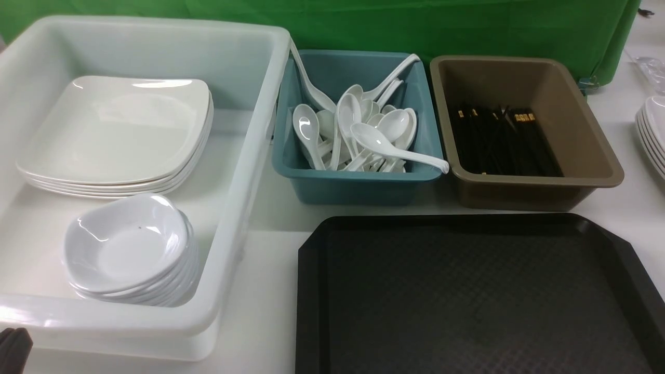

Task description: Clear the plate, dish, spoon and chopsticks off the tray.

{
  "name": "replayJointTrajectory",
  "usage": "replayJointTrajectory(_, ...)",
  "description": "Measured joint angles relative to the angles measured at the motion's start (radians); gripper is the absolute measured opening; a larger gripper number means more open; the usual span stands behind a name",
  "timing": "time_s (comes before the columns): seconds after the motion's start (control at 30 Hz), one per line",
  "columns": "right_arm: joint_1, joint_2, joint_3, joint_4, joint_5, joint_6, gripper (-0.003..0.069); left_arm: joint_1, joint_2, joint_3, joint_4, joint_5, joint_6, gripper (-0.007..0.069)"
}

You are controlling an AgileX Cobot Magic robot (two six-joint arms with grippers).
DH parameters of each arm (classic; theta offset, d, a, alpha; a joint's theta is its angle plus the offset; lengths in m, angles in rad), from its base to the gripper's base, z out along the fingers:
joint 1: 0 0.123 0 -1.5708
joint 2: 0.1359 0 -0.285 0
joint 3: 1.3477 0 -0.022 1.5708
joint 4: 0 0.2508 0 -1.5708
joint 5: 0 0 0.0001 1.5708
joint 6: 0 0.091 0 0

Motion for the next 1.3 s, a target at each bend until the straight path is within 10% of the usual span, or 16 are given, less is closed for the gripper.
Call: replayJointTrajectory(1.3,-0.095,0.051,0.419,-0.224,0.259,0.165,0.0241,0.000,0.000,0.000,0.003,0.000,-0.001,0.0011)
